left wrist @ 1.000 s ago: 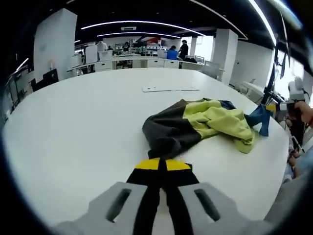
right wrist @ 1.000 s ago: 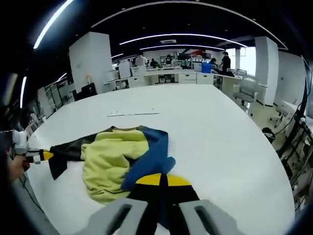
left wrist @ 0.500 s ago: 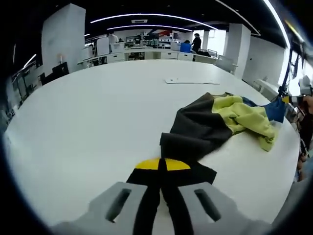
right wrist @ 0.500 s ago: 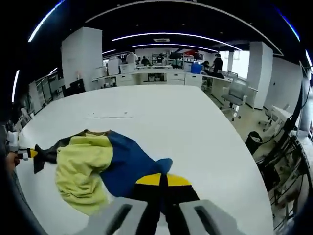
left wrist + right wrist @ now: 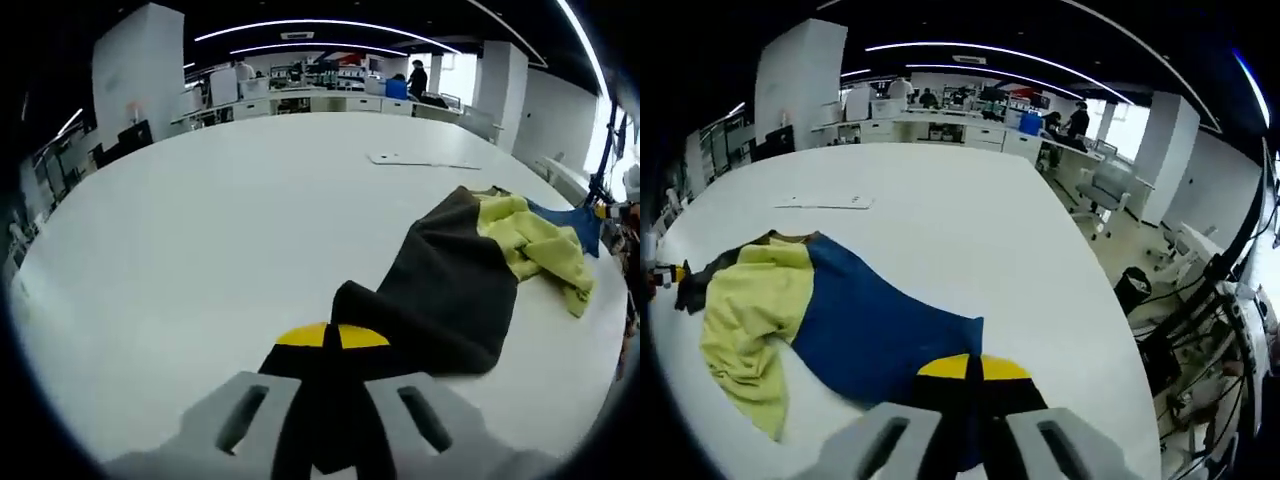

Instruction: Fold the garment on the visible template until the final outline fits inside the template.

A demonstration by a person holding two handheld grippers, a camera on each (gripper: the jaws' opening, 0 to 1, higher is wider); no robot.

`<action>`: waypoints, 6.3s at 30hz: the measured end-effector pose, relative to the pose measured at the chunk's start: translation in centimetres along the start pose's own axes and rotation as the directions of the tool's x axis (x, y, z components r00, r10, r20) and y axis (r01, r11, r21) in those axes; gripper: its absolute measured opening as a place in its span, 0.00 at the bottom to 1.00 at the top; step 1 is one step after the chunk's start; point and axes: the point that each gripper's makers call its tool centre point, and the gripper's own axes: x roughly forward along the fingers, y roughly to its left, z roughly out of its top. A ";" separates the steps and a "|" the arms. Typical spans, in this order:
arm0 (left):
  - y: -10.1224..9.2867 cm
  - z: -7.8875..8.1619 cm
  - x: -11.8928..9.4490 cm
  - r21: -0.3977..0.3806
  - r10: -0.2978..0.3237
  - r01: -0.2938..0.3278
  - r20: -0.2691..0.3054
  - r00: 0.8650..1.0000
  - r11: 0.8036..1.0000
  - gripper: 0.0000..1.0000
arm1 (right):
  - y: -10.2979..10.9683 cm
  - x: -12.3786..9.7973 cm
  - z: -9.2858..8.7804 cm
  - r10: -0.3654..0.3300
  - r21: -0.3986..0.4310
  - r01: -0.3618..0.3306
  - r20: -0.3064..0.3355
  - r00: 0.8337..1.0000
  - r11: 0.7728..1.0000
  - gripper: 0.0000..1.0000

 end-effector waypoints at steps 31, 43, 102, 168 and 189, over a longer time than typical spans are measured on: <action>6.2 1.5 2.8 0.008 0.122 -0.121 -0.078 0.990 0.993 0.00 | -3.2 4.5 -3.4 -0.015 -0.012 0.013 -0.185 0.983 1.000 0.00; 7.6 1.7 2.3 -0.002 0.150 -0.151 -0.083 0.985 0.989 0.00 | -3.7 4.7 -3.6 -0.012 0.030 0.018 -0.190 0.982 0.999 0.00; -8.4 0.4 -10.9 0.207 -0.238 0.211 0.116 0.964 0.955 0.99 | 30.7 -7.5 -2.4 0.665 -0.375 -0.665 -0.152 0.732 0.646 0.63; -18.1 -2.2 -10.6 0.318 -0.444 0.410 0.038 0.895 0.855 0.88 | 28.9 -7.5 3.8 0.626 -0.375 -0.623 -0.132 0.769 0.686 0.02; -20.5 1.3 -7.2 0.317 -0.509 0.461 0.086 0.856 0.829 0.58 | 26.7 -4.2 8.6 0.628 -0.393 -0.621 -0.128 0.767 0.678 0.02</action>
